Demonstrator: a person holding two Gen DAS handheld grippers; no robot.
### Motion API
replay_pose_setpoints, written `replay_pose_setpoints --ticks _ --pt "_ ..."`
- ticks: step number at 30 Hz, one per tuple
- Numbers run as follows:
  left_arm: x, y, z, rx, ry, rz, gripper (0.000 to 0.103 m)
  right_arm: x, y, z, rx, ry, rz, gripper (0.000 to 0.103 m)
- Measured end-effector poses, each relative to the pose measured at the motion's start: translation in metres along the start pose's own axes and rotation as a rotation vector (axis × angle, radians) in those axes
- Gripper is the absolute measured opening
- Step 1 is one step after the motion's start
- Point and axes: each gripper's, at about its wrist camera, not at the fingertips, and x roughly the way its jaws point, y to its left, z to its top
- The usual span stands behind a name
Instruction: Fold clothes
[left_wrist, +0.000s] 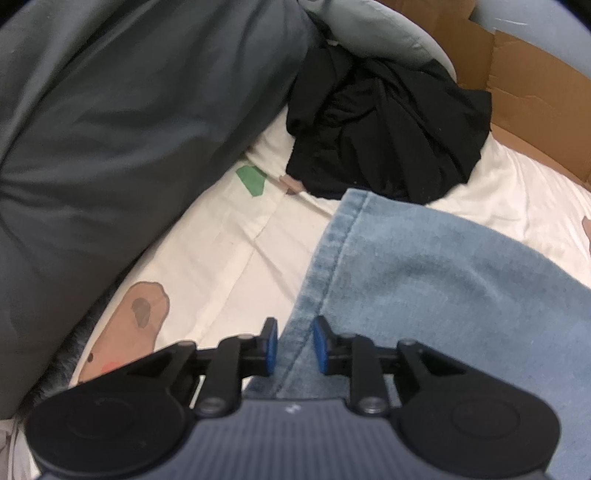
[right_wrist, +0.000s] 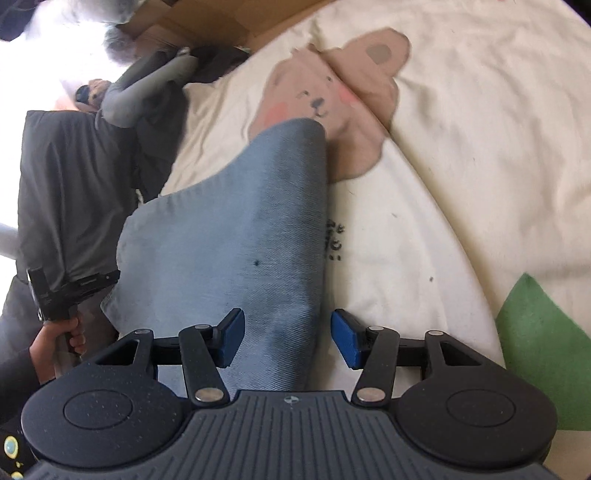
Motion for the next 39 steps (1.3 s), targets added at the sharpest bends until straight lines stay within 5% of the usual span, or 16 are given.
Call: replay_pose_setpoints --ticks 3,9,14,19,22,28,39 --pt "0.002 0.0 -0.002 0.004 -0.01 0.001 0.025 0.0 0.0 0.002 0.014 0.013 0.045 0.042" --pt "0.005 0.003 -0.005 -0.012 -0.015 0.0 0.031 0.0 -0.003 0.005 0.062 0.056 0.157 0.042" --pt "0.005 0.002 -0.007 -0.004 -0.02 0.005 0.034 0.027 -0.004 0.003 0.064 0.109 0.105 0.042" --pt "0.007 0.006 -0.009 -0.009 -0.029 0.005 0.043 0.04 -0.012 0.006 0.166 0.098 0.156 0.038" --pt "0.007 0.005 -0.008 -0.002 -0.028 0.01 0.042 0.046 -0.017 0.01 0.176 0.107 0.172 0.02" --pt "-0.002 0.0 -0.001 0.042 -0.002 0.031 0.033 0.042 -0.004 0.016 0.101 0.12 0.157 0.007" --pt "-0.02 -0.017 0.003 0.044 -0.014 0.068 0.03 0.012 0.001 0.032 0.149 0.086 0.198 0.005"
